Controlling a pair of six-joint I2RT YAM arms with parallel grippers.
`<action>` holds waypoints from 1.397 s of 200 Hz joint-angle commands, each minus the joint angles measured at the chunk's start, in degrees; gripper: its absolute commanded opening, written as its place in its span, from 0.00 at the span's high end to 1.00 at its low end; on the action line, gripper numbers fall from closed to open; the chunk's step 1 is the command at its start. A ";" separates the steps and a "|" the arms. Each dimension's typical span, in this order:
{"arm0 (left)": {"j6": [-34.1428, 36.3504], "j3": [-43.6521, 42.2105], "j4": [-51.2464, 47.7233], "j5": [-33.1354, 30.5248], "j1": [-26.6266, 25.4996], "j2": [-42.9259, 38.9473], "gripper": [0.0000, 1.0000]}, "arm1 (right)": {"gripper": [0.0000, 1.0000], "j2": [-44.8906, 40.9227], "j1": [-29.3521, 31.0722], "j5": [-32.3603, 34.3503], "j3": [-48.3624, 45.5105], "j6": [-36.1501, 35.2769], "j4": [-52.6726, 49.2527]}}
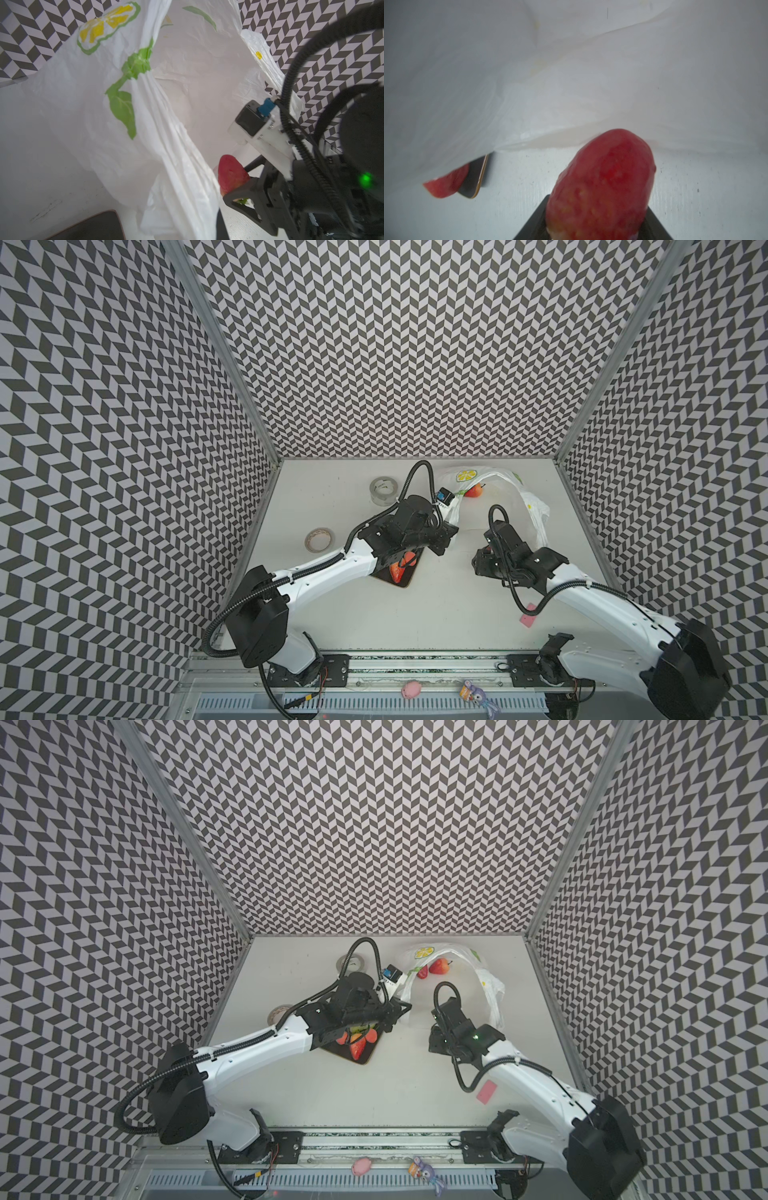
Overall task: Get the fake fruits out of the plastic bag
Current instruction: 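Close the right gripper on the red strawberry and lift it out, then carry the strawberry over the black pad while the left gripper releases the bag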
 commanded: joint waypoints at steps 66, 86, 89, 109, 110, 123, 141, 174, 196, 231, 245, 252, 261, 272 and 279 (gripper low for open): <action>-1.13 -0.88 1.23 -0.44 0.14 -4.92 0.49 | 0.59 -16.30 2.31 1.18 4.05 0.90 -12.06; -0.65 -1.33 0.03 0.00 0.17 -7.41 0.32 | 0.60 -18.76 2.37 0.14 7.34 -2.10 -12.61; -0.61 -1.48 -0.12 0.03 0.18 -7.90 0.30 | 0.60 -18.96 2.35 -0.10 7.94 -2.69 -12.68; -0.43 -1.78 -1.43 -0.50 0.27 -11.30 0.12 | 0.60 -19.67 2.33 -0.81 12.62 -7.04 -13.55; -0.43 -1.78 -1.48 -0.63 0.27 -11.57 0.12 | 0.60 -19.67 2.32 -0.81 12.73 -7.26 -13.61; -0.62 -1.46 -2.38 -2.48 0.43 -14.13 0.09 | 0.60 -19.34 2.31 -1.55 16.47 -10.03 -15.18; -1.92 0.20 -4.38 -8.38 1.00 -17.53 0.09 | 0.60 -18.24 2.31 -3.66 22.04 -13.58 -17.95; -6.06 1.85 -6.79 -22.35 4.47 -22.56 0.10 | 0.60 -14.87 2.35 -7.74 31.63 -18.47 -17.10; -9.50 1.44 -6.88 -28.32 8.46 -25.53 0.11 | 0.60 -9.99 2.52 -12.73 36.06 -20.29 -14.75; -13.41 -0.16 -7.49 -35.69 13.59 -29.65 0.13 | 0.61 0.06 9.76 -11.04 41.04 -21.77 -7.73; -13.06 -0.44 -7.96 -39.57 13.86 -31.16 0.14 | 0.61 5.07 13.39 -8.88 43.14 -22.17 -5.10; -12.85 -0.37 -8.38 -41.62 13.98 -31.80 0.14 | 0.62 7.55 14.81 -8.03 43.89 -21.93 -3.74; -12.65 -0.40 -8.92 -44.05 14.14 -32.91 0.14 | 0.62 10.85 16.41 -6.91 44.46 -21.78 -2.02; -12.64 -0.86 -9.26 -46.38 14.54 -34.24 0.14 | 0.62 14.87 17.35 -5.47 44.41 -20.74 0.60; -12.51 -1.24 -9.21 -47.38 14.82 -35.14 0.14 | 0.62 17.89 17.89 -3.96 44.92 -20.06 1.39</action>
